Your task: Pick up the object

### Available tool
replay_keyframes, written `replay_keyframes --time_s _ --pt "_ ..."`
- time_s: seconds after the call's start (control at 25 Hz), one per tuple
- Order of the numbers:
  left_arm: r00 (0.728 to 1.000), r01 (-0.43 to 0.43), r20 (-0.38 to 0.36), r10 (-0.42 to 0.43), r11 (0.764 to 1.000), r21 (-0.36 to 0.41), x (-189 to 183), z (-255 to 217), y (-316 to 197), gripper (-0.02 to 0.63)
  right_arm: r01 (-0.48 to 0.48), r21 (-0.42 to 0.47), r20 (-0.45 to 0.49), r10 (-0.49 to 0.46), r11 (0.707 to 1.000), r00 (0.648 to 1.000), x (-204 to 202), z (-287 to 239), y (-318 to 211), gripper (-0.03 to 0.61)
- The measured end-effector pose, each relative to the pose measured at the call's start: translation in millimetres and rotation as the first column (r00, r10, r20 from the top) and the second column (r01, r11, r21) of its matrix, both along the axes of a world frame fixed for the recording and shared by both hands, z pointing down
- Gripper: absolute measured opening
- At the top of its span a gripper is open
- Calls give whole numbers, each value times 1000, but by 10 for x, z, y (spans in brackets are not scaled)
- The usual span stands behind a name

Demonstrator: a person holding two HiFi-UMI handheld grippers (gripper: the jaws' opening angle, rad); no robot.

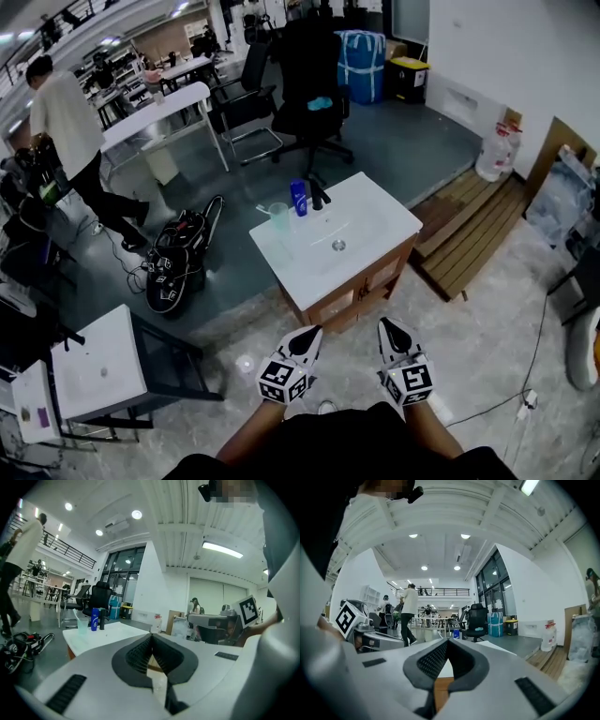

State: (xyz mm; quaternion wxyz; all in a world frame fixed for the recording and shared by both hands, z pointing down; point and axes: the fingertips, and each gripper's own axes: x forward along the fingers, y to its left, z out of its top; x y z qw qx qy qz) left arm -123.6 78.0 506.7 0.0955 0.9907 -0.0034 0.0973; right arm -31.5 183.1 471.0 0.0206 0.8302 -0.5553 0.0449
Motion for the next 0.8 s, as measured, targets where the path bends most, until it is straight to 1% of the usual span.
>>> replay_keyframes --time_s 0.2,0.32,0.52,0.8 --pt "1000 -1 4 1 1000 -6 57 54 -91 21 28 -10 6 -28 1000 1000 56 59 -173 18" --pt "1000 14 10 -14 1000 -6 133 98 -161 20 60 -7 5 -60 998 998 159 79 -327 17" --pt "996 84 13 -84 996 -15 397 113 -393 20 131 2 -3 -131 991 991 455 51 -651 17" --pt "984 180 16 -180 984 -18 828 110 -693 20 225 -2 -3 -225 974 974 965 66 -1011 18"
